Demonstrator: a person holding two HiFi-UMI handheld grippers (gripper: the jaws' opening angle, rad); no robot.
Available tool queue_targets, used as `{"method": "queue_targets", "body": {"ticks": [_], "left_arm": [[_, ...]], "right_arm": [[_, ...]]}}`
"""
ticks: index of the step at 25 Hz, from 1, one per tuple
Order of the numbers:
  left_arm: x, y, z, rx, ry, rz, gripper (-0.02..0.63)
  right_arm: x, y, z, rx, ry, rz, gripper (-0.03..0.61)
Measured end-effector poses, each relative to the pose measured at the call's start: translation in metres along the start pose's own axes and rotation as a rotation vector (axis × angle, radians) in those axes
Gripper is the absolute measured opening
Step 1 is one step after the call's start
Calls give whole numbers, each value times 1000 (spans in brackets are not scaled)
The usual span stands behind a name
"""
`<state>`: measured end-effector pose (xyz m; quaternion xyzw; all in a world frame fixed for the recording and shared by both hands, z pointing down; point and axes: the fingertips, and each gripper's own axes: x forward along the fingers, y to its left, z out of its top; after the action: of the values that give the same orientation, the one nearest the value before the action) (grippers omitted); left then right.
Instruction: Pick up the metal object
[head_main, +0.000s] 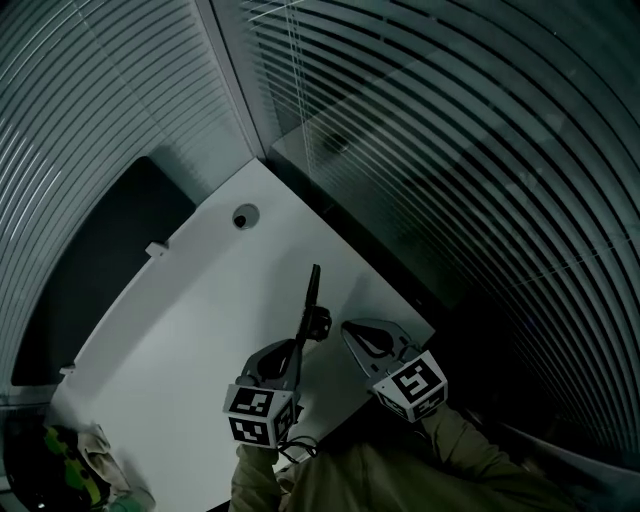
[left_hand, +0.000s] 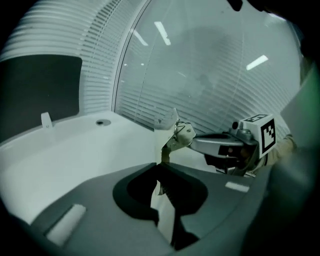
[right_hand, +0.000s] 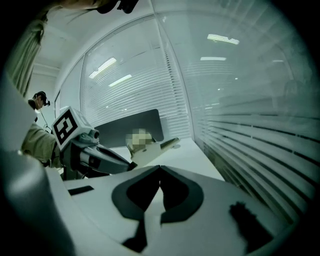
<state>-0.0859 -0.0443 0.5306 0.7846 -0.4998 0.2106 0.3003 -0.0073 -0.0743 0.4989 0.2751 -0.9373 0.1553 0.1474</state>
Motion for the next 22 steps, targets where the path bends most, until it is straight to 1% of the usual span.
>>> {"method": "queue_targets", "body": {"ticks": [4, 6, 9, 12, 16, 20, 22], "left_arm": [[-45, -11, 47, 106, -220, 22, 25], [-64, -10, 61, 150, -308, 49, 26], [-92, -9, 79, 180, -416, 89, 26], [-119, -11, 93, 177, -470, 131, 26], [-147, -10, 97, 214, -531, 172, 26], [-164, -10, 95, 242, -563, 194, 26], [-168, -10, 96, 243, -574, 201, 26]], "right_arm": [[-10, 14, 26, -29, -19, -1, 3], [-11, 19, 34, -46, -35, 3, 3], [-13, 28, 45, -71, -61, 10, 3], [-17, 40, 63, -107, -99, 17, 3], [-26, 64, 89, -180, -160, 21, 3], [-36, 85, 111, -246, -243, 26, 3], [-38, 90, 120, -263, -272, 36, 3]]}}
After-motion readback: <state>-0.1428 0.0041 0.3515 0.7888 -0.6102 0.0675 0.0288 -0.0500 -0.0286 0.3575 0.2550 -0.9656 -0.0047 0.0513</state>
